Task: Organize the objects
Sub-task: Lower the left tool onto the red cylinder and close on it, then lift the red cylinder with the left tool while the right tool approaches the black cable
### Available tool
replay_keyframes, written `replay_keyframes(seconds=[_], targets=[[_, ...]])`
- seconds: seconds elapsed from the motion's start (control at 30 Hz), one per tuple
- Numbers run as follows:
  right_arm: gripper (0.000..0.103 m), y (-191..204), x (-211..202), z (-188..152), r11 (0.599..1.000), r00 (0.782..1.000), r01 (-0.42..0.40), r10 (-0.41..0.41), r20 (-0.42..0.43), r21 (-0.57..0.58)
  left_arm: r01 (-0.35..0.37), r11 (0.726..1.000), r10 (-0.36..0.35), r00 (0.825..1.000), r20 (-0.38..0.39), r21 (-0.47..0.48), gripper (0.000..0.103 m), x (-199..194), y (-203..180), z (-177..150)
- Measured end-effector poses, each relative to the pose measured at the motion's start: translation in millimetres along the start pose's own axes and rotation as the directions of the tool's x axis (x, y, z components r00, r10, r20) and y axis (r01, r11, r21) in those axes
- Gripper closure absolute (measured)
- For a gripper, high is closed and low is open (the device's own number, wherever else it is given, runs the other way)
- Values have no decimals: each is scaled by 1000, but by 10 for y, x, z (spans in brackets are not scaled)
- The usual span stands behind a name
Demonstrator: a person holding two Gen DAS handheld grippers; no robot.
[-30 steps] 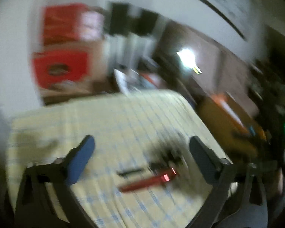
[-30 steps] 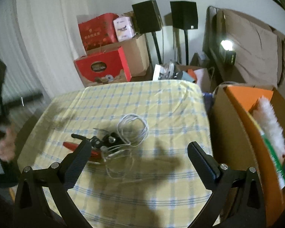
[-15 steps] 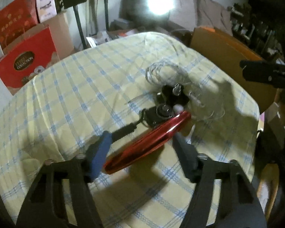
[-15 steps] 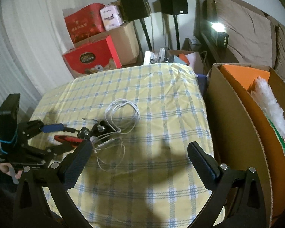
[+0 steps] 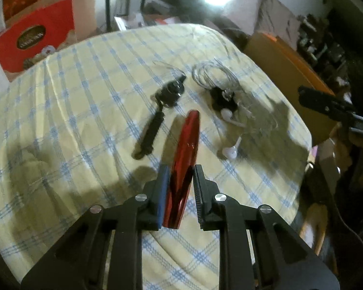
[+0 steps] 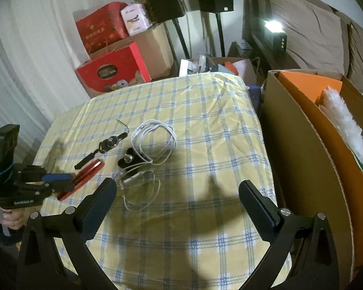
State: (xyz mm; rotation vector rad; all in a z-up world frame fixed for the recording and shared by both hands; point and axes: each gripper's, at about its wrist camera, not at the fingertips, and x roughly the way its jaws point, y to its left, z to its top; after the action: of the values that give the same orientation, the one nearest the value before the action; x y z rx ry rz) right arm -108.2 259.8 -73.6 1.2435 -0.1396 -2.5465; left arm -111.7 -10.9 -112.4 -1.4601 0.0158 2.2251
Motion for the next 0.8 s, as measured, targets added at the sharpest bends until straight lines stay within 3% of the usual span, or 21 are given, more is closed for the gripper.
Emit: replay_keyframes(seconds=[0.03, 0.1, 0.37, 0.43, 0.6, 0.8], targets=[[1, -4, -7, 2, 1000, 1000, -2, 2, 1, 3, -13, 1000, 13, 1000, 15, -19, 72, 3, 2, 29], [1, -18, -27, 0, 1000, 1000, -9, 9, 13, 23, -108, 992, 111, 993, 36, -70, 55, 55, 22, 102], [1, 60, 51, -8, 999, 999, -32, 32, -1, 33, -233, 972, 233, 972, 43, -4, 56, 283, -206, 146], [1, 83, 77, -6, 999, 999, -32, 33, -7, 32, -254, 967, 255, 965, 52, -37, 73, 275, -192, 139], [1, 131, 96, -24, 999, 999, -27, 28, -17, 20, -128, 982, 137, 989, 59, -143, 76, 165, 15, 119], [1, 291, 136, 23, 1000, 1000, 7, -7, -2, -22, -74, 979, 100, 986, 132, -192, 76, -105, 159, 104]])
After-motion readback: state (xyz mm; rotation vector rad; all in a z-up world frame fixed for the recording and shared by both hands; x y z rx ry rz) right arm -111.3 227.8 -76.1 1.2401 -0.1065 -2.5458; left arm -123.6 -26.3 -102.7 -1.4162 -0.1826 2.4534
